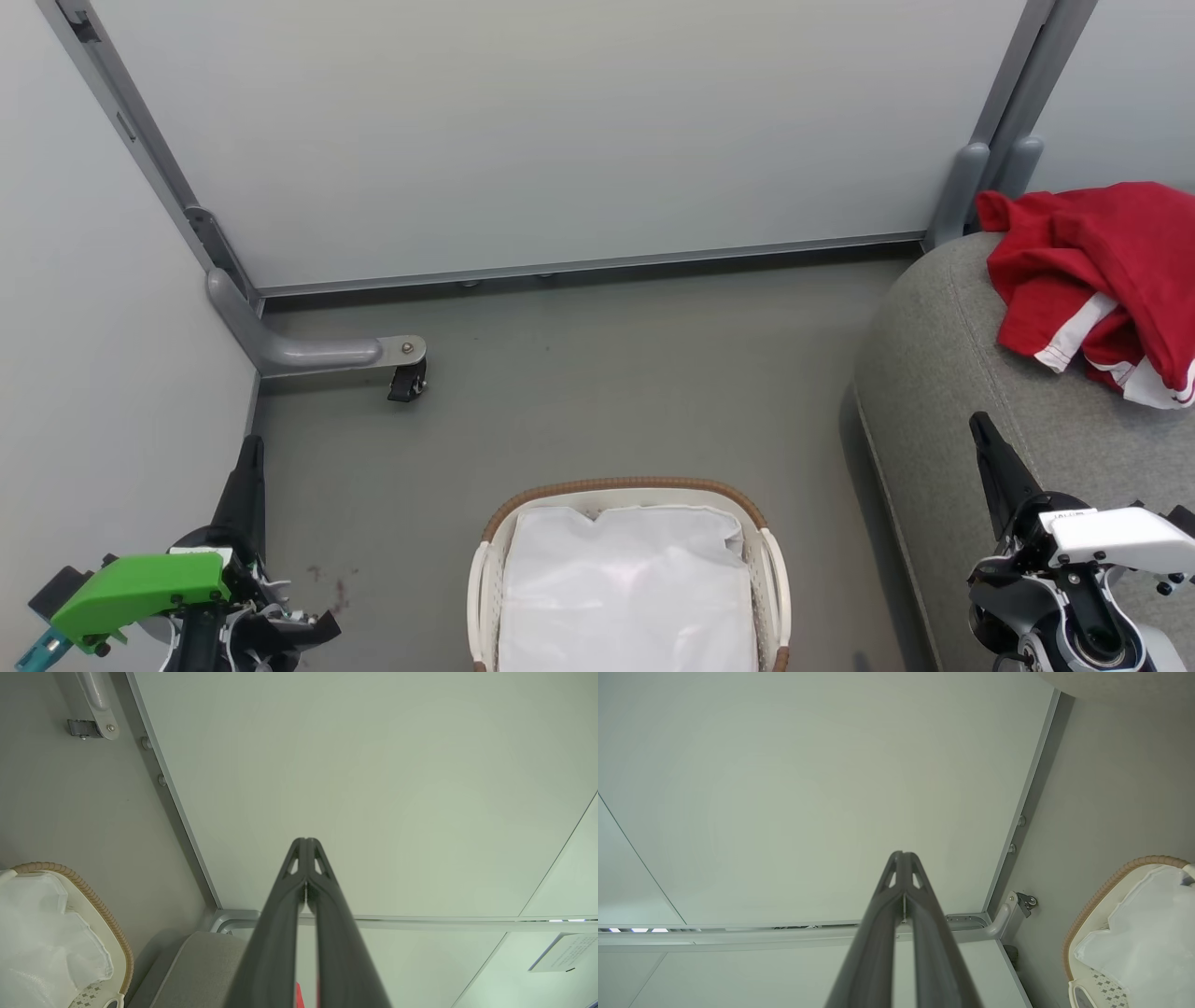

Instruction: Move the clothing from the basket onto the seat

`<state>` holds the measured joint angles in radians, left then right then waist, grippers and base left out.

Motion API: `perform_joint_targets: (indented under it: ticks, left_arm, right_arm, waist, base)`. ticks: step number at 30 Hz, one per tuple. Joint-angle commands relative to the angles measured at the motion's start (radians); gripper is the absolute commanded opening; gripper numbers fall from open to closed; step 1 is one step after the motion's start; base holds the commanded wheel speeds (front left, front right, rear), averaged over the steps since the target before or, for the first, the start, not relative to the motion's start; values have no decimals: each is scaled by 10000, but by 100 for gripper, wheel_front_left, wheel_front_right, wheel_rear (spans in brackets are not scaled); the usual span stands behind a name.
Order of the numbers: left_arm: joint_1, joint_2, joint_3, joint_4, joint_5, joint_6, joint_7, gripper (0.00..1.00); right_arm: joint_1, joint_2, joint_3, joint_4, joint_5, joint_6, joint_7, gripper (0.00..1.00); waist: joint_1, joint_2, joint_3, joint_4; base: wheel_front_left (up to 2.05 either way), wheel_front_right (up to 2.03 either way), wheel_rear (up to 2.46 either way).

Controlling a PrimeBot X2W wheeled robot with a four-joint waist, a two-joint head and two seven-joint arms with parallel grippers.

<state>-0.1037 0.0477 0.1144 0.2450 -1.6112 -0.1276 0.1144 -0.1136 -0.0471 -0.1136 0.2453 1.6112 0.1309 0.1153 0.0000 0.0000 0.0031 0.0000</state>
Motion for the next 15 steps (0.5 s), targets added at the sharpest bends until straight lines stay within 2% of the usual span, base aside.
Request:
perform_joint_targets:
  ticks: [1,15]
  left_arm:
    - [-94,47,22,-10,-34,-64,29,0]
    - [-93,47,21,-10,-33,-63,29,0]
  right_arm:
    - [107,-59,-20,-32,33,-3,15,0]
    - [108,-59,-20,-30,34,-3,14,0]
  waist:
    - [0,0,0,0]
    - [0,0,0,0]
  base:
    - [0,0,0]
    - [0,0,0]
